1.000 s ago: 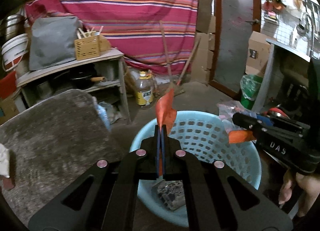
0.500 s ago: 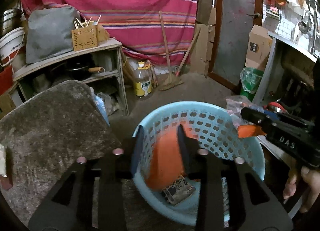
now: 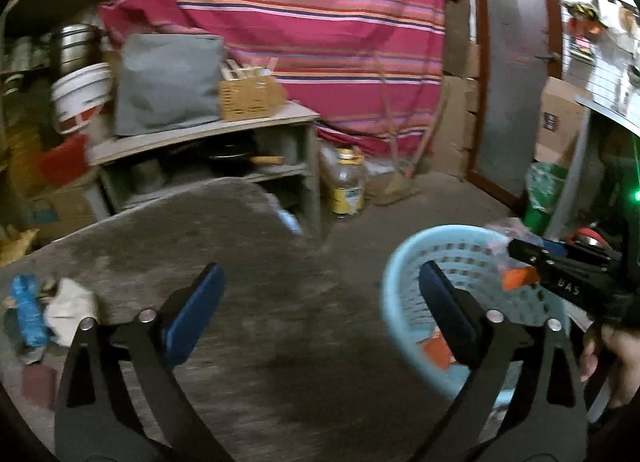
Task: Collect trash
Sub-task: 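Carry both bags over the blue basket and open both tools to drop them, then move the left tool back to the table and close on the brown sandpaper pad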
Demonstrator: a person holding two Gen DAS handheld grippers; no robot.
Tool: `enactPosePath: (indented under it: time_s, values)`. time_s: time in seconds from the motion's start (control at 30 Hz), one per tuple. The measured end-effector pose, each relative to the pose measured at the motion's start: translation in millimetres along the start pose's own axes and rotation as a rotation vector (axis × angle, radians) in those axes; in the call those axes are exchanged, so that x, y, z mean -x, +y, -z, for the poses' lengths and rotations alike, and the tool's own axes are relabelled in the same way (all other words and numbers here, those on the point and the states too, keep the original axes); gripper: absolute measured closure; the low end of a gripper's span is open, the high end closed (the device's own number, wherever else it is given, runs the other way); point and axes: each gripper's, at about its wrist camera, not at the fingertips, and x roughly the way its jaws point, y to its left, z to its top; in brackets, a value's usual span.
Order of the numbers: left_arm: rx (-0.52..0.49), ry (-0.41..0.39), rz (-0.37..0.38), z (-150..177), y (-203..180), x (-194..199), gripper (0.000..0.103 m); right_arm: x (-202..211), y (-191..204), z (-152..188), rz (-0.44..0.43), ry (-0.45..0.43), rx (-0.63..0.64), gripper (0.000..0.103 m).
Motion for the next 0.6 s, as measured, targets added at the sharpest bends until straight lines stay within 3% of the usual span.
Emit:
enactPosePath:
  time_s: [0.03,0.1,0.27,0.37,0.47,0.6]
  values:
    - [0.007,0.001,-0.016,0.5,9.4,3.1,0.005,-0.4,3.2,0.6,0.012,-0.002,0.004,0.059]
    - [0.011,0.009,-0.056,5.1,33.1,10.6,0.005,-1.0,7.4,1.9,0.031,0.000,0.002,0.036]
    - [0.039,0.025,-0.147,19.2,90.4,27.6,0.005,-2.1,16.3,5.1,0.048,0.010,-0.023,0.034]
    - [0.079,0.014,-0.206,29.1,129.0,37.8,0.005,-1.3,30.8,4.2,0.061,-0.005,-0.022,0.016]
    - [0.134,-0.018,-0.280,44.1,172.4,50.3,0.005,-3.8,56.4,6.4,0.057,-0.005,0.013,0.015]
    - [0.190,0.030,-0.319,57.9,217.7,51.3,0.005,-11.7,87.6,8.7,0.064,0.012,0.066,0.013]
